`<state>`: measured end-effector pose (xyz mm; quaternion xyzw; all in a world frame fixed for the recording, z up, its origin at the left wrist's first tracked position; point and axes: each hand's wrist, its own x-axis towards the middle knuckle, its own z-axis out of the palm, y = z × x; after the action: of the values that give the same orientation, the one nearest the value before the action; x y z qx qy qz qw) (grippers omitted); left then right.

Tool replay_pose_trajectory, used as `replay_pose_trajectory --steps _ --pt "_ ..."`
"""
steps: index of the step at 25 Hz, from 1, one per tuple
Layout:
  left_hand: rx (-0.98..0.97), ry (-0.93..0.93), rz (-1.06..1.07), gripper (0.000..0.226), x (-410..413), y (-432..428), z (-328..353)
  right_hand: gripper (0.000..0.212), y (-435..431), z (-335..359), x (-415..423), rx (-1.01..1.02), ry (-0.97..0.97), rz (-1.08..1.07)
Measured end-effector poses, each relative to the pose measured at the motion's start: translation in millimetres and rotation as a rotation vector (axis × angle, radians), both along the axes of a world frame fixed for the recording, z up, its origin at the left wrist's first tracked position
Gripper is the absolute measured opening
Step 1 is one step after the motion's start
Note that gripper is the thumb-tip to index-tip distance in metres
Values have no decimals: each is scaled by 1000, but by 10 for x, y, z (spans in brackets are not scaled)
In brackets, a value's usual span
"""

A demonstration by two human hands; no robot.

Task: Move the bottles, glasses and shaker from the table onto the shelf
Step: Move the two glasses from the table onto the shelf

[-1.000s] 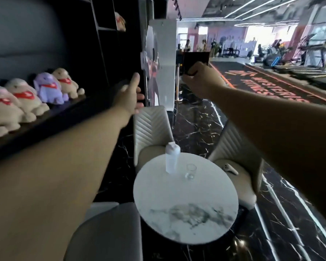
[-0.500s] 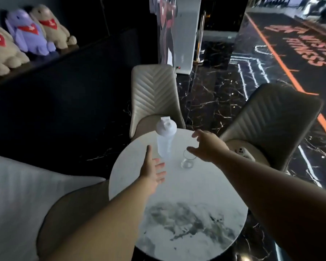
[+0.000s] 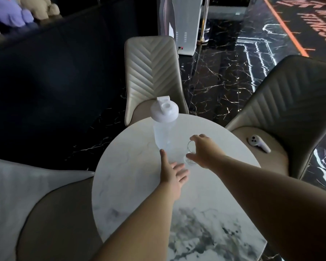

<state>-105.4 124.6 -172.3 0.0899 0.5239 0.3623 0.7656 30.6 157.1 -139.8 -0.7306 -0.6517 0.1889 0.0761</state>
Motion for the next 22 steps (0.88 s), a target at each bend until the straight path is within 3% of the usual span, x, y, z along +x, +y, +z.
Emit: replay_pose_trajectory --steps 5,11,15,22 --pt "-2 -97 56 106 -150 -39 329 65 -301 467 -111 91 -1 113" --pt "112 -135 113 106 -811 -147 1400 70 -471 1764 -828 234 -7 225" --pt "246 -93 141 108 -1785 -247 2448 63 -524 2768 -1729 360 29 302" --pt "499 -64 349 114 -4327 -859 4151 42 -808 4400 -4265 595 125 502"
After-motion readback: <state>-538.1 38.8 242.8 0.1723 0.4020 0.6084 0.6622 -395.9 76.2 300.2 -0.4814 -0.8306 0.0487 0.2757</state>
